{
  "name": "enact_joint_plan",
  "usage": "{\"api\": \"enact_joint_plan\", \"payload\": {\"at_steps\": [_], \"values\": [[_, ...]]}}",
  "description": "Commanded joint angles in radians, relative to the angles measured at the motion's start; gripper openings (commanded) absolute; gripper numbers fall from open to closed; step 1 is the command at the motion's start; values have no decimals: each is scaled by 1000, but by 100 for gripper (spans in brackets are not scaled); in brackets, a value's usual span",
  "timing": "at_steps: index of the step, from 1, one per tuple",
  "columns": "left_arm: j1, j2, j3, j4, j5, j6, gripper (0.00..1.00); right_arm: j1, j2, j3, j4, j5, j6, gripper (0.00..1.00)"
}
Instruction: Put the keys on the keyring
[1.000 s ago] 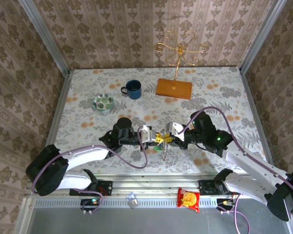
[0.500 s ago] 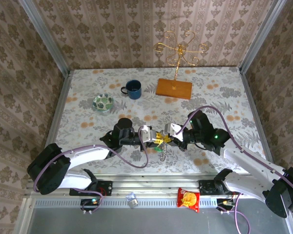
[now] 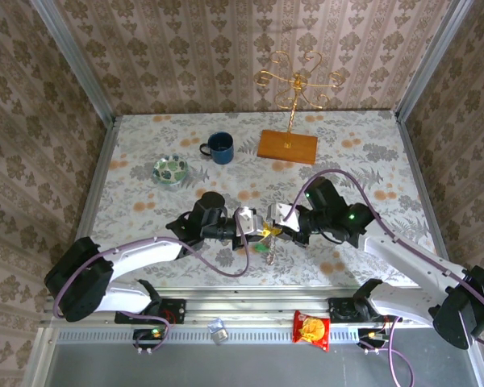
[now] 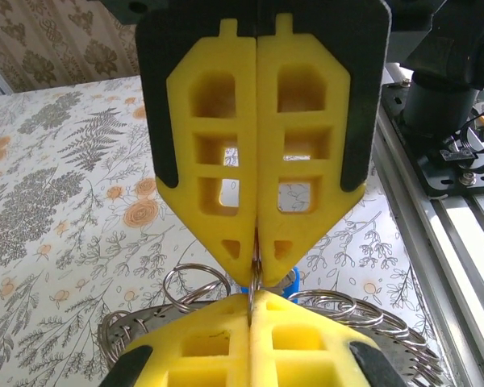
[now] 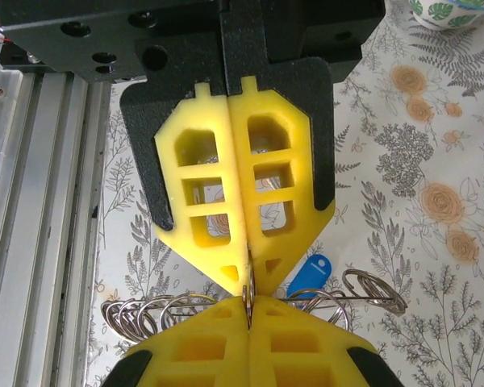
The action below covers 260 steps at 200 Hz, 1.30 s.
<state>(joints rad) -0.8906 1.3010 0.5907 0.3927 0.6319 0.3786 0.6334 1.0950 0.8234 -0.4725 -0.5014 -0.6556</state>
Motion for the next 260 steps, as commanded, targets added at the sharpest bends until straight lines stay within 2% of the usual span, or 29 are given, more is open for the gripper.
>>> {"api": "enact_joint_plan", "payload": {"at_steps": [1, 15, 24, 119, 151, 165, 180, 196, 212, 223, 229, 260], "values": [[-4, -23, 7, 25, -28, 15, 0, 19, -35, 3, 39, -36, 25, 17], [-3, -32, -20, 88, -17, -3, 0, 13, -82, -71, 122, -24, 45, 26], [-3, -35, -34, 119, -9, -12, 0, 10, -107, -114, 171, -14, 62, 27], [-3, -23, -68, 201, 67, -24, 0, 9, -132, -176, 238, 79, 110, 27], [-3, -19, -66, 208, 84, -20, 0, 11, -116, -170, 237, 45, 104, 27], [-2, -16, -67, 221, 88, -23, 0, 11, -110, -168, 243, 16, 109, 25], [-3, -16, -71, 239, 89, -30, 0, 11, -101, -165, 245, -8, 110, 18], [-3, -16, -76, 259, 85, -38, 0, 11, -93, -162, 241, -24, 106, 0], [-3, -19, -78, 252, 59, -43, 0, 11, -90, -152, 223, -26, 95, 0], [-3, -22, -80, 240, 27, -40, 15, 11, -90, -139, 202, -23, 84, 0], [-2, -25, -81, 228, 18, -33, 19, 11, -89, -130, 186, -19, 75, 0], [-8, -35, -24, 59, -35, 33, 17, 15, -48, -53, 50, 30, 20, 0]]}}
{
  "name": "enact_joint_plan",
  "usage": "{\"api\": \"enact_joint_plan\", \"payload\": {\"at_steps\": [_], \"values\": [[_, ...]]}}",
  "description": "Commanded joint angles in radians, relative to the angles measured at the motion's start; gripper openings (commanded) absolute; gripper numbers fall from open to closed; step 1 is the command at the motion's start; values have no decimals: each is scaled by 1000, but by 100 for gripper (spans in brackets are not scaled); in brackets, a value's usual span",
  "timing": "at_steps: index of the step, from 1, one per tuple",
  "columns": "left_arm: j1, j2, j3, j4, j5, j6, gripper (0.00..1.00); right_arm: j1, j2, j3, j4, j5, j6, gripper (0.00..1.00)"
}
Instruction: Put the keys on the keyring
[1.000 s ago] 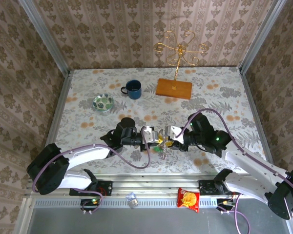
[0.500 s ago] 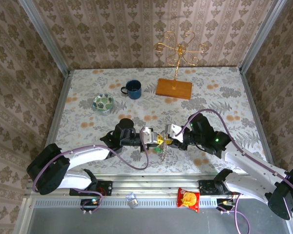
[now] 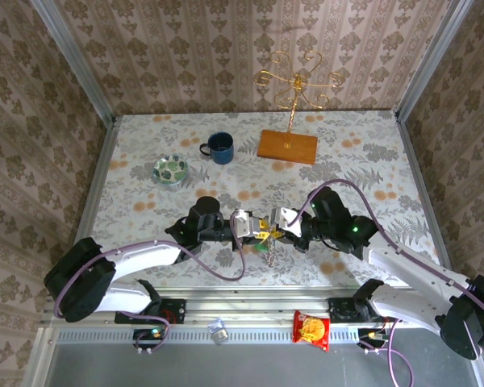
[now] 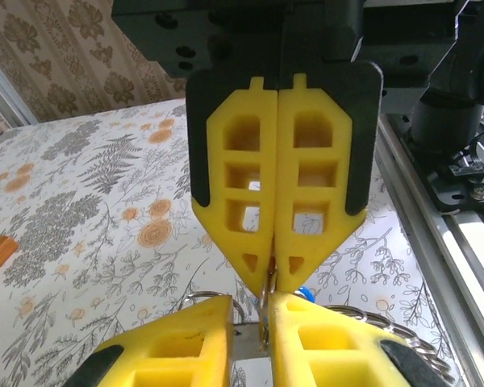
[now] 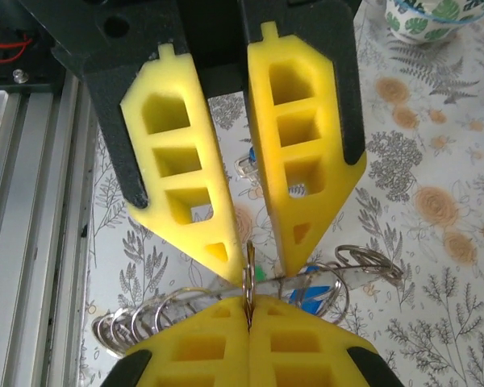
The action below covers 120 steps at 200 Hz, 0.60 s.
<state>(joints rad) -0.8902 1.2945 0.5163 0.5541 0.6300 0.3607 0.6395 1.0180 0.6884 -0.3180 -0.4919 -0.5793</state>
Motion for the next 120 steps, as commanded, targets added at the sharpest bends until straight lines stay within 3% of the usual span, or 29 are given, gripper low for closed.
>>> {"api": "enact_joint_plan", "payload": {"at_steps": [1, 61, 93, 110, 120], "values": [[-8, -29, 53, -108, -33, 53, 17, 9, 32, 86, -110, 22, -57, 0], [-23, -13, 128, -250, -50, 126, 12, 48, 102, 190, -200, 31, -86, 0], [-25, -21, 121, -243, -49, 128, 0, 49, 66, 153, -114, -3, -47, 0], [-24, -30, 100, -207, -51, 121, 0, 41, 15, 86, -28, 9, -16, 21], [-24, -36, 83, -175, -51, 111, 0, 28, -18, 40, 18, 16, 5, 26]]}}
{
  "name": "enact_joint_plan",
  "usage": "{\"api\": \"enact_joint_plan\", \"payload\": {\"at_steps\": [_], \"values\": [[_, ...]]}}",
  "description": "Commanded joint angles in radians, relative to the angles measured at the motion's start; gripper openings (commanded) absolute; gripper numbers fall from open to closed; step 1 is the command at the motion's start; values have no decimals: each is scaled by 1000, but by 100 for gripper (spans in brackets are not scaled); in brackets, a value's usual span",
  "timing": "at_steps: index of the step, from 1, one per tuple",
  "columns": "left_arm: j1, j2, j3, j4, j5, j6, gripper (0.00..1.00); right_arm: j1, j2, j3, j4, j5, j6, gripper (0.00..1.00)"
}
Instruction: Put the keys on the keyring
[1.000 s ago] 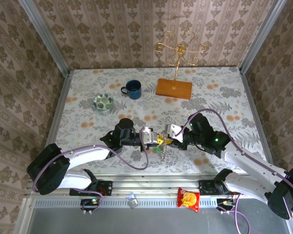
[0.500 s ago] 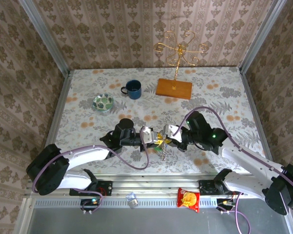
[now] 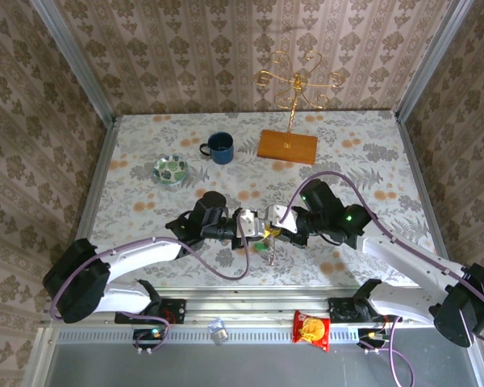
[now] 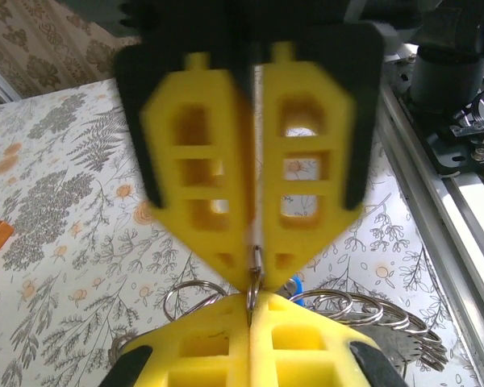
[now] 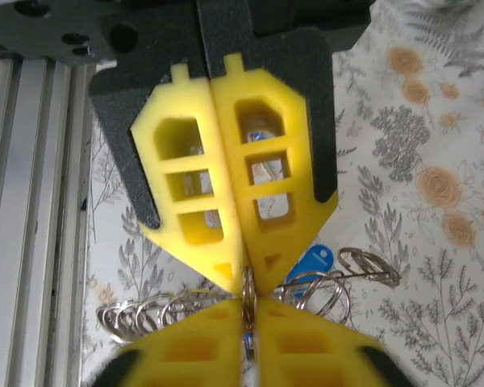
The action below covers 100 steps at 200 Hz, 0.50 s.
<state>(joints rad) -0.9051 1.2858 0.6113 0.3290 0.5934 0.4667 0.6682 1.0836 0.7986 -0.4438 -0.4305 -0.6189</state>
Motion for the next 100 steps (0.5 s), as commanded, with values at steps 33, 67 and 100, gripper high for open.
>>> {"api": "enact_joint_plan", "payload": {"at_steps": [33, 67, 100], "values": [[-7, -28, -50, 121, 2, -20, 0, -36, -129, -140, 160, -27, 93, 28], [-7, -19, -61, 152, 11, -30, 0, -38, -133, -156, 164, -29, 111, 25], [-7, -14, -58, 154, 19, -29, 0, -38, -121, -147, 164, -24, 105, 21]]}}
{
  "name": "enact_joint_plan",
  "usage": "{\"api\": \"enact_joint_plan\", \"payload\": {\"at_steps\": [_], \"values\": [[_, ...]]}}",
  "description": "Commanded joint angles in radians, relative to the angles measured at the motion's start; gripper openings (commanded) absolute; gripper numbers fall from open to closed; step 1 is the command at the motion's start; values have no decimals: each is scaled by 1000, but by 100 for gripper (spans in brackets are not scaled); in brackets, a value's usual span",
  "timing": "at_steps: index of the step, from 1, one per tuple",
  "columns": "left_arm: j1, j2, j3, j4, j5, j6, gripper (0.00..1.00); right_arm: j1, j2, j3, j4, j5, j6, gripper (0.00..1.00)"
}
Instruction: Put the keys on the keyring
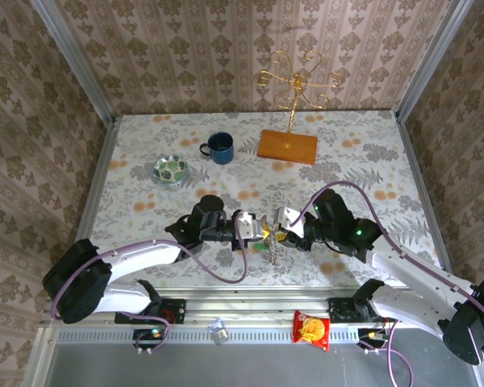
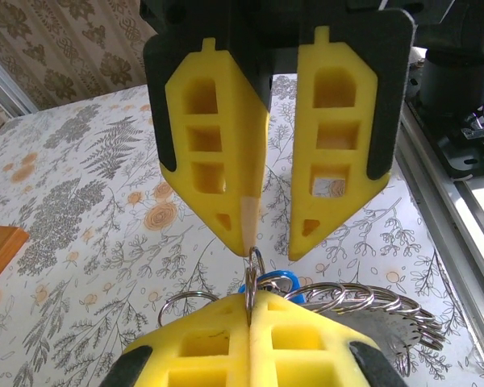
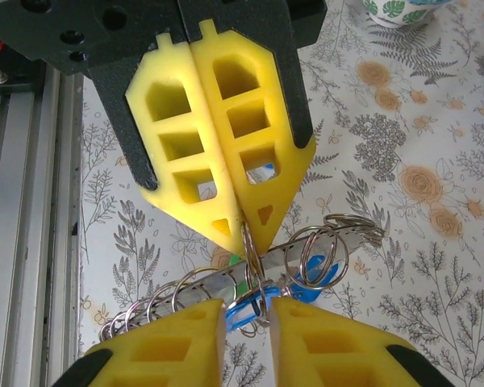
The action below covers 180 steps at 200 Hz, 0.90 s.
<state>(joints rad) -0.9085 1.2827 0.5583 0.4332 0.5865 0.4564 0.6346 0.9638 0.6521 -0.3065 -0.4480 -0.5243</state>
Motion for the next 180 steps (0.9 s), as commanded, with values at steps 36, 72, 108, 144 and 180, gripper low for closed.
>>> {"api": "enact_joint_plan", "payload": {"at_steps": [36, 72, 108, 144, 180], "values": [[-4, -13, -6, 48, 24, -11, 0, -4, 7, 10, 7, -6, -3, 4], [-4, -14, -8, 58, 24, -9, 0, -6, 33, 6, -4, 18, -6, 0], [-7, -14, -15, 86, 30, -20, 0, -6, 100, 32, -48, 3, -8, 0], [-5, -15, -40, 124, 20, -41, 0, -6, 30, 3, 29, -4, 25, 25], [-4, -9, -81, 225, 10, -95, 0, -6, -20, -50, 101, -22, 48, 28]]}}
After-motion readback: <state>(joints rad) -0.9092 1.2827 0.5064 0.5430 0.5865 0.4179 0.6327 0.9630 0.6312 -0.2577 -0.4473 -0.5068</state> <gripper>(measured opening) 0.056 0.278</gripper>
